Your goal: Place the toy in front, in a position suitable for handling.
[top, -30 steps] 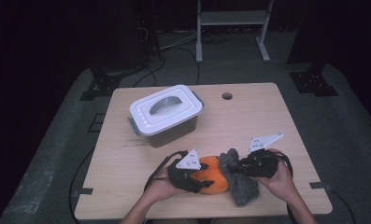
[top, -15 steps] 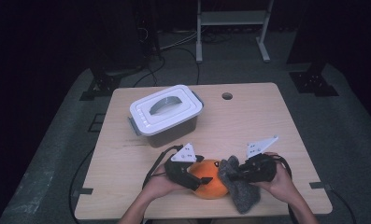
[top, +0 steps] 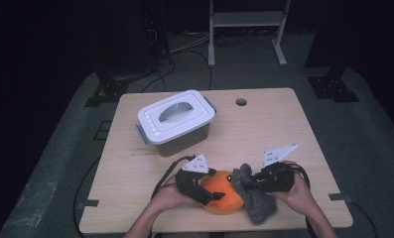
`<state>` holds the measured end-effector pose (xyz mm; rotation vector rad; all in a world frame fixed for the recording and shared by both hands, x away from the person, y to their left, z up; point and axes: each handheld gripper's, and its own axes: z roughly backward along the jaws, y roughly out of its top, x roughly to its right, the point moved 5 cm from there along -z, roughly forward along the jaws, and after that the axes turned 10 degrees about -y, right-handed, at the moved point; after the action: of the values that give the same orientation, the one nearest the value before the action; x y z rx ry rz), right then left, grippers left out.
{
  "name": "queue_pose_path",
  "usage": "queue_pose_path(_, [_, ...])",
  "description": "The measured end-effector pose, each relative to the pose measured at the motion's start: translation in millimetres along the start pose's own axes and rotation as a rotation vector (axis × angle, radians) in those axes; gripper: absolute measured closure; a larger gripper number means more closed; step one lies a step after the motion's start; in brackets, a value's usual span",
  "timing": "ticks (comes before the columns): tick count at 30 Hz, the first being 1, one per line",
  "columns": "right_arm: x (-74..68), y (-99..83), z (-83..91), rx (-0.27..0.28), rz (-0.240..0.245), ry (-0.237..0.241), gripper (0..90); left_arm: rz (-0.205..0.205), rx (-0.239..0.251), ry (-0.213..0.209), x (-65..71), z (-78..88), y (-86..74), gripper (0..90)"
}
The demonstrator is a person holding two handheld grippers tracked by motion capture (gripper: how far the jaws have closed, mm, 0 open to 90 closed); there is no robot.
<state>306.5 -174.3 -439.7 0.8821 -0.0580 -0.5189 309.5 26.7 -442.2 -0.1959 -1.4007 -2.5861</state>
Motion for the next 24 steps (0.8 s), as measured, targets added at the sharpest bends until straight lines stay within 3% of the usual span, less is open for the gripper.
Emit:
queue_pose_path(3, [-5.2,1.7,-2.8,-0.001,0.022,0.018,75.9,0.010,-0.019,-0.014,-1.4,-6.9,-3.2,9.9])
queue_pose_path(4, [-5.7,1.5,-3.6,-0.006,0.026,0.016,75.9,0.018,-0.022,-0.026,-1.4,-8.3,-5.1,13.3])
queue_pose_path(8, [-0.7,-2.2,-3.4,-0.010,0.009,0.005,75.8,-0.019,-0.017,-0.009,-0.4,-6.9,-7.9,35.6])
queue_pose_path(14, [1.6,-8.4,-0.5,-0.019,-0.002,0.003,75.8,-0.024,-0.030,0.005,2.8,-6.3,-8.1,38.0])
queue_pose_path(19, [10.8,-29.4,8.6,-0.079,-0.031,-0.068,76.0,-0.026,-0.026,0.020,3.1,-5.3,-7.0,36.2])
queue_pose_path(24, [21.3,-41.7,32.4,-0.074,-0.067,-0.126,76.0,-0.067,-0.022,0.055,7.4,-4.4,-2.5,45.0])
